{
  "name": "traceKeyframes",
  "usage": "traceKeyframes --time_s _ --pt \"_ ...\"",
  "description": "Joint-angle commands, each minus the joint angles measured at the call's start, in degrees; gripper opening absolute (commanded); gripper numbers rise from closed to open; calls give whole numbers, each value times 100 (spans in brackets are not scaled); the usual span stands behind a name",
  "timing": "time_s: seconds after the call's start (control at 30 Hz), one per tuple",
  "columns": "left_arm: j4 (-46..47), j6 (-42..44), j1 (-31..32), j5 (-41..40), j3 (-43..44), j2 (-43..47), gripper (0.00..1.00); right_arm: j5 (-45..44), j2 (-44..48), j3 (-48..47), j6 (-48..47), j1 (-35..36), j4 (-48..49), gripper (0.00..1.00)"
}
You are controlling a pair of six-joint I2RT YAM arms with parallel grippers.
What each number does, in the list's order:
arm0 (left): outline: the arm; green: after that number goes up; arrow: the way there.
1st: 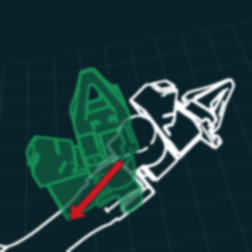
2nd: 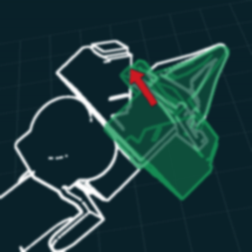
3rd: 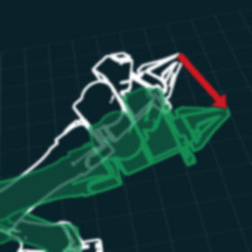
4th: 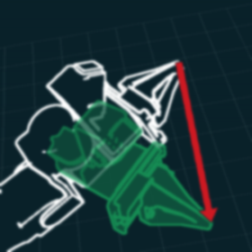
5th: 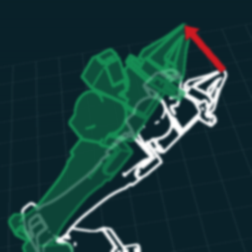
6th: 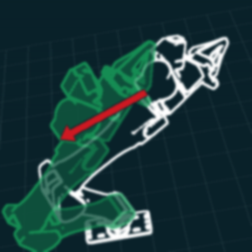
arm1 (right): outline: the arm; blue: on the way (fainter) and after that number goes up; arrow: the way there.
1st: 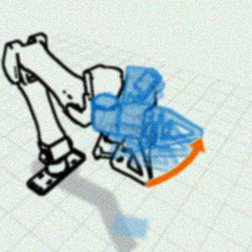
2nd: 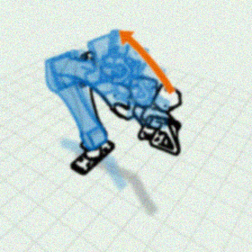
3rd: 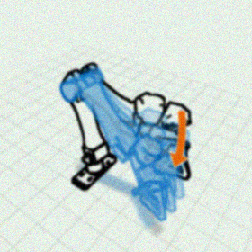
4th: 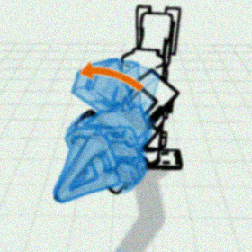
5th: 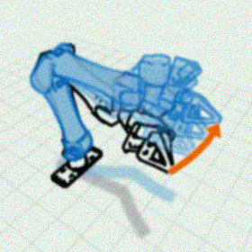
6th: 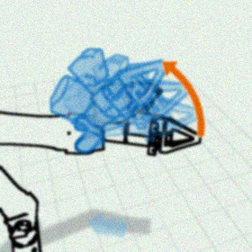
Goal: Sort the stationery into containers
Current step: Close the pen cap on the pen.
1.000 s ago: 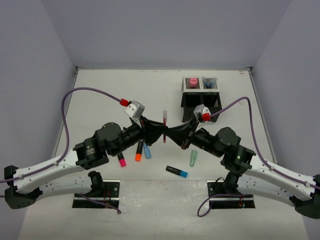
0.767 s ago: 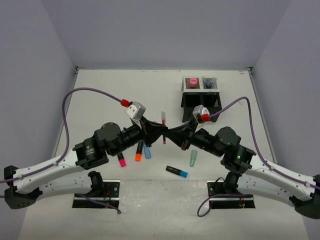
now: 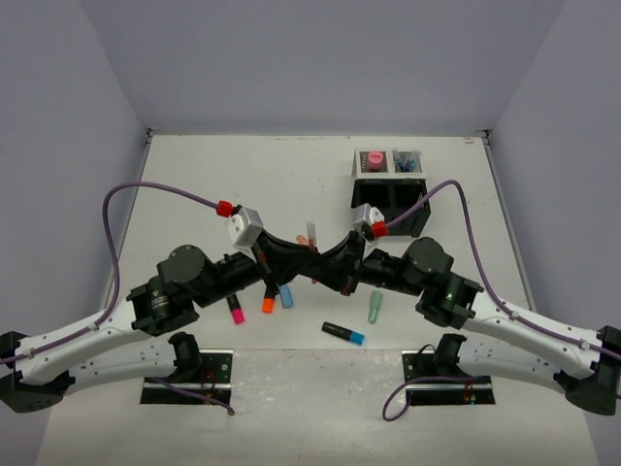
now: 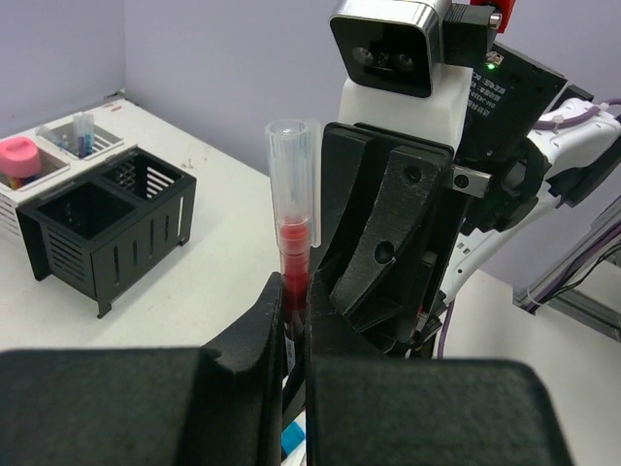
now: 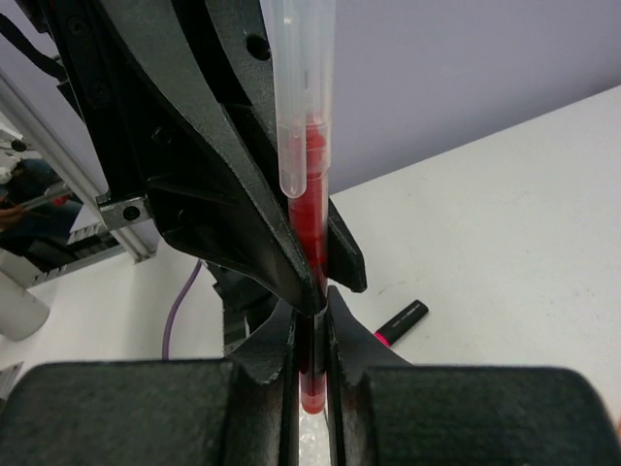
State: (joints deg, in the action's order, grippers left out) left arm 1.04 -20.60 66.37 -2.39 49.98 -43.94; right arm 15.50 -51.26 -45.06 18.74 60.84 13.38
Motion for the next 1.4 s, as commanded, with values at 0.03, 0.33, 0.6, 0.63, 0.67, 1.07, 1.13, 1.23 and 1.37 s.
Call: traceKeyframes --time_s 0.03,0.33,0.6,0.63,0.67,1.07,1.13,1.23,1.37 --pt "239 184 39 119 153 0 28 37 3 -240 -64 -32 169 0" --pt "154 454 42 -241 531 81 74 218 155 -88 -118 -28 -12 0" --pt "463 646 42 458 803 233 71 1511 95 -149 -305 -37 -177 0" --pt "487 645 43 511 826 221 68 1679 83 -160 -325 -37 -163 0" --pt "502 645 43 544 853 204 66 1829 73 -169 -344 -37 -145 0" --pt "645 556 34 1934 907 -168 43 2123 136 -311 -385 -28 -235 0" --pt "661 534 34 1955 869 -183 41 2122 166 -311 -389 -28 -238 0" --pt "682 525 34 1953 811 -178 33 2109 206 -311 -387 -31 -246 0" --pt "703 513 41 1978 768 -167 25 2098 238 -302 -387 -35 -250 0"
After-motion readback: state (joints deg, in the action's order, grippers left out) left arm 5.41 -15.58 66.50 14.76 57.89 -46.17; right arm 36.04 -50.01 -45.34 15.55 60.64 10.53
